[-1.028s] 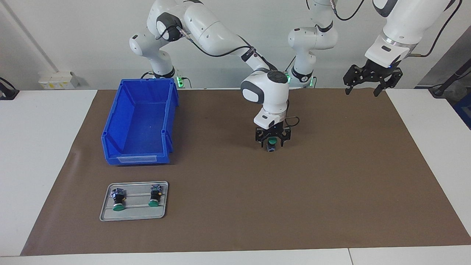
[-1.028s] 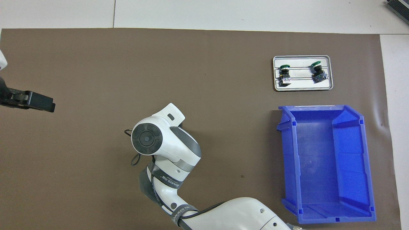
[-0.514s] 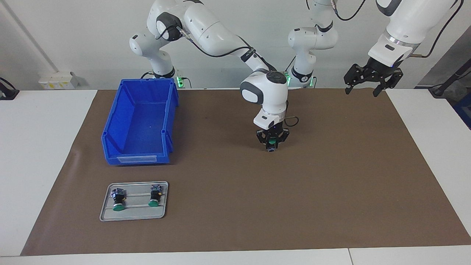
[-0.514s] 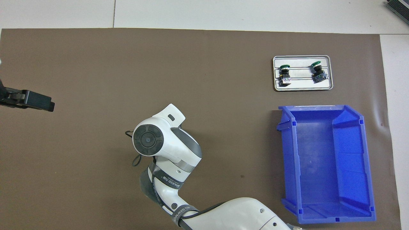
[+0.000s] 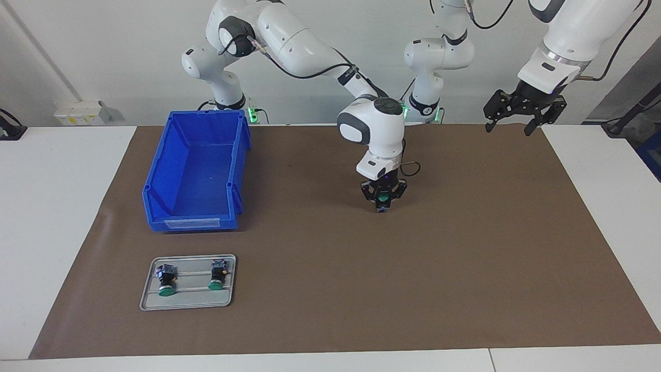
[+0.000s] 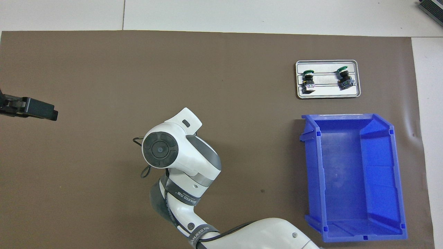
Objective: Place and press button with both arms
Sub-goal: 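Grasp the green-capped button with the right gripper, then carry the button into the blue bin and open the right gripper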
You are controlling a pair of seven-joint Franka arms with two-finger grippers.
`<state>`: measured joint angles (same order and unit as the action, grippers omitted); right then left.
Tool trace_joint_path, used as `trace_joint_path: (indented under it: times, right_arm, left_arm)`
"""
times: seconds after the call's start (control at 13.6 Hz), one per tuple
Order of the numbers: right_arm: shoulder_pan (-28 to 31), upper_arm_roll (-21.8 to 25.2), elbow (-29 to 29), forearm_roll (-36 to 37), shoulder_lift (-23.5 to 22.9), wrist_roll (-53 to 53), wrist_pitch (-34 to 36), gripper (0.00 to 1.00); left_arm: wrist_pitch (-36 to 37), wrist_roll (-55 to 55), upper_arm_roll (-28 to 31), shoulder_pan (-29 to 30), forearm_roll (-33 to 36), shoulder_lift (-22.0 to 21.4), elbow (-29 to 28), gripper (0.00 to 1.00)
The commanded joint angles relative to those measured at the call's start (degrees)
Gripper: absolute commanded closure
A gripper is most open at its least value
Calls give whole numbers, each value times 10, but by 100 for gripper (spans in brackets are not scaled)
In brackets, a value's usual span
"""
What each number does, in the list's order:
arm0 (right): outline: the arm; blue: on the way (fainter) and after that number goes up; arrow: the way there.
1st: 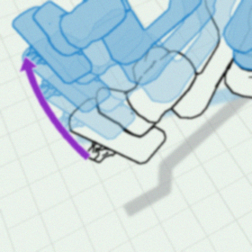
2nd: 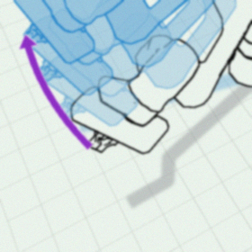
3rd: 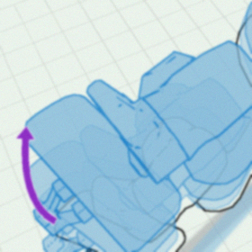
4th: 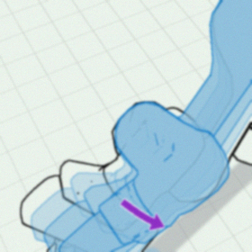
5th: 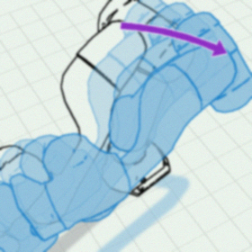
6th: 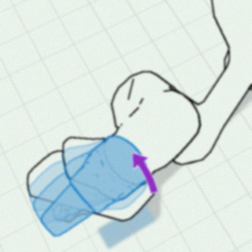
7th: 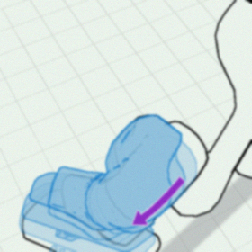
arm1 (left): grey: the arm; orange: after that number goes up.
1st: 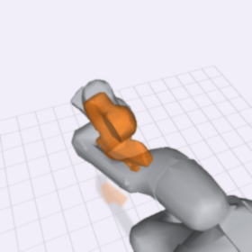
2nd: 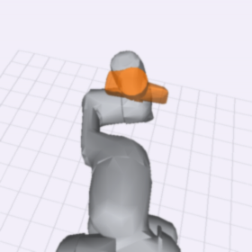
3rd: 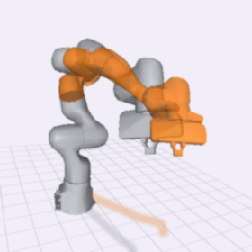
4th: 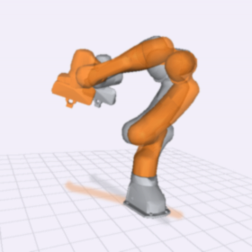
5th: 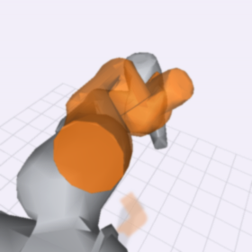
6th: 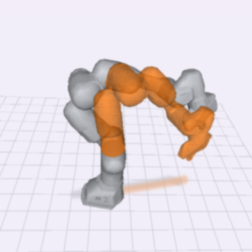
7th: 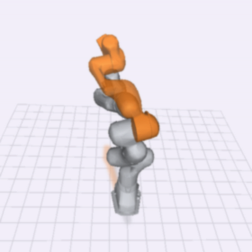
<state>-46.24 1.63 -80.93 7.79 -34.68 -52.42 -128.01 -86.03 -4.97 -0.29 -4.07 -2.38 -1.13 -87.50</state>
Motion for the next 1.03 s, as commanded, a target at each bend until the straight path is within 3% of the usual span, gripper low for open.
trace_joint_path:
  times: [0.0, 0.29, 0.59, 0.81, 0.95]
  right_arm:
    - [52, -6, -52, 8, 110, 34, 62, 100]
    - [149, -7, -120, 6, 233, 139, 121, 100]
    - [283, -8, -192, -19, 327, 369, 180, 100]
    - [349, -7, -300, -20, 389, 455, 159, 100]
    - [381, -7, -395, -21, 430, 485, 97, 100]
  left_arm:
    - [-6, -6, -3, 7, -3, -17, -20, 0]
    - [-6, -6, -3, 7, -3, -17, -20, 0]
    - [-6, -6, -3, 7, -3, -17, -20, 0]
    - [-6, -6, -3, 7, -3, -17, -20, 0]
    - [-6, -6, -3, 7, -3, -17, -20, 0]
